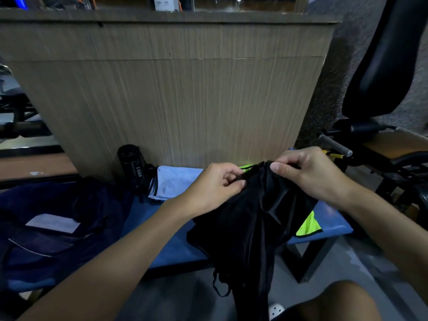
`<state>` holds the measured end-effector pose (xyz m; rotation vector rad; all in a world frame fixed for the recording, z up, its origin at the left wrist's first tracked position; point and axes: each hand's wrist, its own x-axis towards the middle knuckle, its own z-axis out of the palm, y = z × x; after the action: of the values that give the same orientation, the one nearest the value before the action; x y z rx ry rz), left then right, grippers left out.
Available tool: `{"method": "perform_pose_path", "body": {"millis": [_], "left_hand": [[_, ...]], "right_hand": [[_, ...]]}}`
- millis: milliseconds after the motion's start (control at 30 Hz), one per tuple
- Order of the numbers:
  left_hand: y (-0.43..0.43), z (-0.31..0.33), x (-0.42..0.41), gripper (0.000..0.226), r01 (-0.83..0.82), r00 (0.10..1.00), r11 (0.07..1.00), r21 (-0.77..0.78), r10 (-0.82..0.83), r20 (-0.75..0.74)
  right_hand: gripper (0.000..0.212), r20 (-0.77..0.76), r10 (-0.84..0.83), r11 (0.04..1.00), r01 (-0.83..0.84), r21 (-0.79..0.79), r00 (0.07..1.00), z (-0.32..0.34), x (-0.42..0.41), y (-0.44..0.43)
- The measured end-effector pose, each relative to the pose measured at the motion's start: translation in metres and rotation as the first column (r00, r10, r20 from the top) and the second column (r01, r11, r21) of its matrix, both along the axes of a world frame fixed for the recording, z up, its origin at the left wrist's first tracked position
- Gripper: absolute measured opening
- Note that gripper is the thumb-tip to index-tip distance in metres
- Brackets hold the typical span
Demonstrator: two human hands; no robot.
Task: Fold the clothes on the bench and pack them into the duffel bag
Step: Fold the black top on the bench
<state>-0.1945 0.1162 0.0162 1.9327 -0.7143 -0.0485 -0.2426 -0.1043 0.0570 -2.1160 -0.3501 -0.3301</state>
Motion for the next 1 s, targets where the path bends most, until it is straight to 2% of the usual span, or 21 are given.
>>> {"method": "perform_pose_path", "body": {"millis": [167, 300, 367, 467, 600, 767, 900, 1000], "left_hand": [[0.025, -0.017, 0.007, 0.012, -0.003, 1.0, 0.978, 0.211, -0.001, 0.017], [0.034, -0.002, 0.01, 0.024, -0.073, 0.993, 0.958, 0.278, 0.042, 0.114], [0.029, 0.012, 0.008, 0.022, -0.074, 0.987, 0.956, 0.285, 0.029, 0.159], [0.014, 0.031, 0.003, 0.02, -0.022, 0.979, 0.953, 0.302, -0.041, 0.2], [-0.003, 0.05, -0.002, 0.013, 0.064, 0.984, 0.978, 0.198, -0.095, 0.153], [0.003, 0.055, 0.0, 0.007, 0.092, 0.995, 0.991, 0.098, -0.096, 0.032], [0.006, 0.056, -0.001, 0.024, 0.06, 0.997, 0.993, 0.098, -0.063, 0.033], [0.003, 0.058, -0.003, 0.031, 0.057, 0.998, 0.993, 0.101, -0.06, 0.027]], "right_hand": [[0.019, 0.029, -0.101, 0.995, 0.101, -0.012, 0.994, 0.001, 0.004, -0.027], [0.017, -0.03, -0.156, 0.987, 0.154, -0.042, 0.987, -0.008, 0.006, -0.041], [0.013, -0.064, -0.109, 0.993, 0.106, -0.053, 0.992, -0.01, 0.007, -0.037], [0.017, -0.157, 0.101, 0.995, -0.101, 0.006, 0.983, -0.009, 0.003, -0.012], [0.028, -0.186, 0.276, 0.961, -0.265, 0.083, 0.943, -0.016, 0.001, 0.011], [0.025, -0.147, 0.268, 0.95, -0.237, 0.203, 0.952, -0.016, -0.001, 0.015], [0.019, -0.149, 0.36, 0.923, -0.328, 0.203, 0.921, -0.013, -0.002, 0.025], [0.018, -0.123, 0.346, 0.93, -0.322, 0.179, 0.93, -0.02, -0.001, 0.029]]}}
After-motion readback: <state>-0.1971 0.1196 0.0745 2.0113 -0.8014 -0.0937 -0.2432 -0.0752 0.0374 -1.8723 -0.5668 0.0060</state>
